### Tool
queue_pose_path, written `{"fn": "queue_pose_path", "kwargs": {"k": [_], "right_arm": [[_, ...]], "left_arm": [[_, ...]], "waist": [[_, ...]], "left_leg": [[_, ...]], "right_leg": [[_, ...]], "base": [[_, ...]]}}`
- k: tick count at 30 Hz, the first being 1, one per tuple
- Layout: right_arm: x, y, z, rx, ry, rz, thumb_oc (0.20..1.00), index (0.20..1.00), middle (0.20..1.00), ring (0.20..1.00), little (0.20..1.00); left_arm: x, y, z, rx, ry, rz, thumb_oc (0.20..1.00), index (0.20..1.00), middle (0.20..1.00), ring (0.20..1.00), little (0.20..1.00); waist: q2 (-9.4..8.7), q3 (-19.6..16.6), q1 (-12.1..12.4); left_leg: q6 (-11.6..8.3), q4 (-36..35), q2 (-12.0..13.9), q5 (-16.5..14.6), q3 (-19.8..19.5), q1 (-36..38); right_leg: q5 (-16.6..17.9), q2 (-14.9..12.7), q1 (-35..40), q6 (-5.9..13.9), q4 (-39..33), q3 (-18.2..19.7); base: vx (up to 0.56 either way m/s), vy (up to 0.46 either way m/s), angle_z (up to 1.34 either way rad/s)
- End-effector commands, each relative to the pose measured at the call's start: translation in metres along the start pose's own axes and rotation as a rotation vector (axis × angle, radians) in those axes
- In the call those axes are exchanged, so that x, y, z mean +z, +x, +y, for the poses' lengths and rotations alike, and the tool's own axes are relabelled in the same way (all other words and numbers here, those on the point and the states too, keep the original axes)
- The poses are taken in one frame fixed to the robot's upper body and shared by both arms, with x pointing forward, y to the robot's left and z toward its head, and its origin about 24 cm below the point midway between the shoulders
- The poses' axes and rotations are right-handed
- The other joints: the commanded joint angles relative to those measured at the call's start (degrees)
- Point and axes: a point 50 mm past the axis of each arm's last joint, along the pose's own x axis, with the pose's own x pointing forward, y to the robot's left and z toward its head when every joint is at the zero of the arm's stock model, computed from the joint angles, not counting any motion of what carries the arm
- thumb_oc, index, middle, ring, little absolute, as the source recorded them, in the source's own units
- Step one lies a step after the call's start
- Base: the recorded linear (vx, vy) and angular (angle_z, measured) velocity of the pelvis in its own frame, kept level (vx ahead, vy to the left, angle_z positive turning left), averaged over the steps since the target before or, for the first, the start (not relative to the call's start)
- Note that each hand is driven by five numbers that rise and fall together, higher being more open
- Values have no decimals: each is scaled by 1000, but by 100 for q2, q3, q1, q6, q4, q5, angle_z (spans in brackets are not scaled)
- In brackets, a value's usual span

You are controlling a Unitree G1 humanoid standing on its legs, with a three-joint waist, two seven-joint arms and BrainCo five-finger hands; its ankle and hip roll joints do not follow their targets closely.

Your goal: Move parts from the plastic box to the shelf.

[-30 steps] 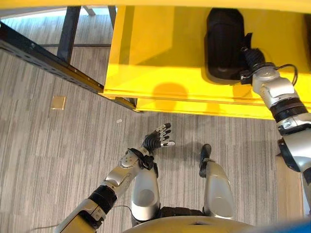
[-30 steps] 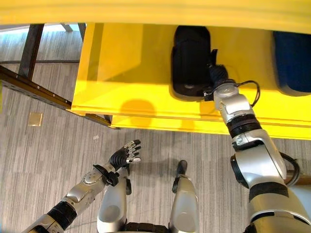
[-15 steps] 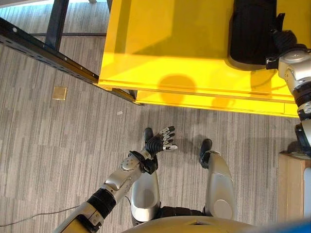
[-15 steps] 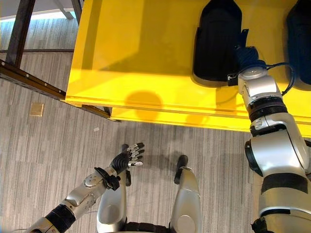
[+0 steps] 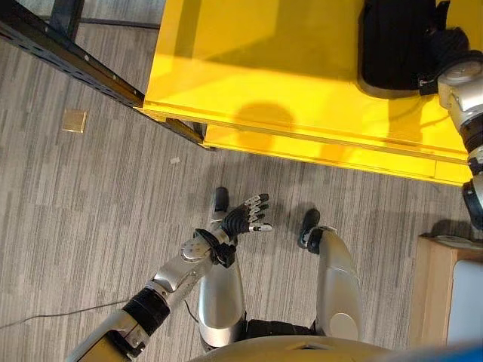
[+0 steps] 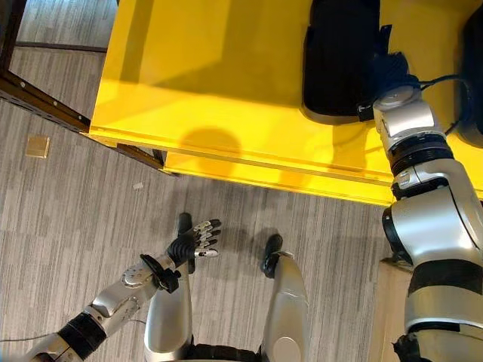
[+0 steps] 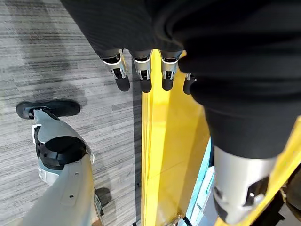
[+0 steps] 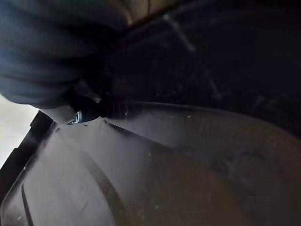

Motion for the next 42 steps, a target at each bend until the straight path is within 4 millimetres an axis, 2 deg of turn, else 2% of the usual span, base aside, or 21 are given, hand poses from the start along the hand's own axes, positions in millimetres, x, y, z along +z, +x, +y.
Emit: {"fn": "queue_pose_path", "kwargs": {"k": [1, 10, 15, 23, 29, 42], "right_arm": [[38, -2, -33, -124, -31, -141, 200, 200, 200, 200, 200], [42, -2, -39, -188, 62, -117, 200, 200, 200, 200, 200], [22, 0, -39, -172, 136, -26, 200, 200, 200, 200, 200], [31, 0, -43, -206, 41, -67, 200, 200, 200, 200, 200], [32, -1, -45, -182, -96, -86, 200, 200, 200, 200, 200], [17, 1, -41, -154, -91, -15, 200, 200, 200, 200, 200]], "left_arm": [[7, -8, -9, -65, -10, -45, 1000, 1000, 1000, 1000, 1000], [3, -11, -9, -79, -7, -28, 1000, 1000, 1000, 1000, 1000], [1, -12, -12, -87, -24, -41, 1000, 1000, 1000, 1000, 1000], [0, -12, -14, -87, -42, -46, 1000, 1000, 1000, 1000, 1000], [-3, -13, -15, -92, -50, -46, 1000, 1000, 1000, 1000, 1000], [-4, -13, -15, -97, -44, -49, 1000, 1000, 1000, 1000, 1000]], "waist": [[-73, -107, 134], [23, -107, 151], [136, -107, 119], [229, -107, 96], [240, -107, 75], [242, -107, 53]], "left_leg": [[233, 576, 61, -699, 434, 91], [235, 621, 3, -711, 383, -98], [227, 570, -54, -716, 399, -89], [203, 500, -61, -690, 436, -70], [190, 466, -65, -694, 476, -11], [183, 419, -52, -700, 519, 29]], "right_leg": [[-36, 27, 277, -49, -44, -141], [-163, -7, 28, -104, 180, -127], [-219, -52, -67, -125, 250, -80], [-230, -91, -126, -132, 242, -57], [-227, -118, -114, -126, 216, -45], [-210, -119, -114, -130, 158, -36]], "base": [[50, -54, 5], [54, -21, 2], [44, 38, 7], [4, 18, 0], [0, 6, 0], [-1, 2, -1]]}}
